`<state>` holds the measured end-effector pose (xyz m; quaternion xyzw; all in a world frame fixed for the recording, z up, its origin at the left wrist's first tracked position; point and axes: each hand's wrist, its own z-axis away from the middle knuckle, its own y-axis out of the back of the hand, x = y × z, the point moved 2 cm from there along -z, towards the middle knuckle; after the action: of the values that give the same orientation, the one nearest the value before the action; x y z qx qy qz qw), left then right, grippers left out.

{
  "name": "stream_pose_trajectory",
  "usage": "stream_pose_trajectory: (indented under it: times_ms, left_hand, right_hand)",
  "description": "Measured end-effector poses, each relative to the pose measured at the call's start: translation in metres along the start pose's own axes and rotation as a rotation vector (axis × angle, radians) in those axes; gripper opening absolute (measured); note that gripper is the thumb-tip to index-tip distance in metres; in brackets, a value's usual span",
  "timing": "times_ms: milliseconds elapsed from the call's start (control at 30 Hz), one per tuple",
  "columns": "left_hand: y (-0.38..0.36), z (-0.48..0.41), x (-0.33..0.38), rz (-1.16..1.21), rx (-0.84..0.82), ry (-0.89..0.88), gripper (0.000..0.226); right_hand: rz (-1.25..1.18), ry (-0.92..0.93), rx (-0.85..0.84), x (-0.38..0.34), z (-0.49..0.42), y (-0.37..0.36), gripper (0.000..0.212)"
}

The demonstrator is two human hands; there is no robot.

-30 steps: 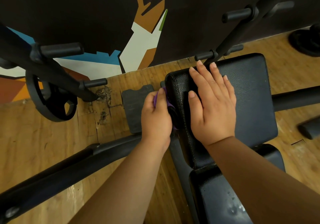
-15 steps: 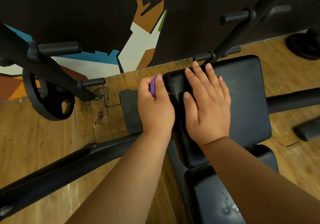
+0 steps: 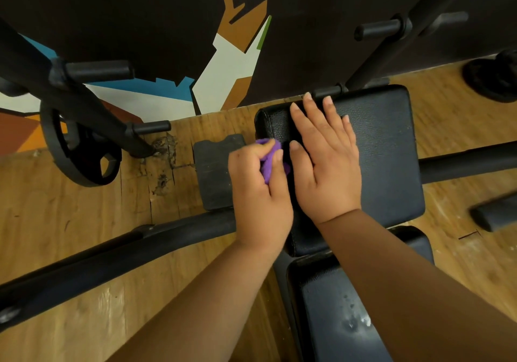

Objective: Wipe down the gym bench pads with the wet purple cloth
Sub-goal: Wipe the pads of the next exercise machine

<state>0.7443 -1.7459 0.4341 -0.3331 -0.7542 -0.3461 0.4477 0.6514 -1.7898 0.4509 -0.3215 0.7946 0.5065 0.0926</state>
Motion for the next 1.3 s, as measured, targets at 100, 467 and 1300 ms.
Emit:
stream_pose_trajectory:
  times_ms: [100, 467, 1300]
  left_hand:
    - [0.001, -0.015, 0.001, -0.011, -0.021, 0.071, 0.011]
    - [0.006, -0.002, -0.010, -0.003, -0.037, 0.029, 0.013]
    - [0.007, -0.002, -0.018, 0.210, -0.081, 0.382, 0.012]
  right_hand:
    - [0.053, 0.023, -0.058, 0.002, 0.005, 0.001, 0.052]
    - [0.010, -0.006, -0.060, -0.001, 0.043, -0.001, 0.050]
    - [0.083, 0.038, 0.010, -0.002, 0.048, -0.005, 0.053]
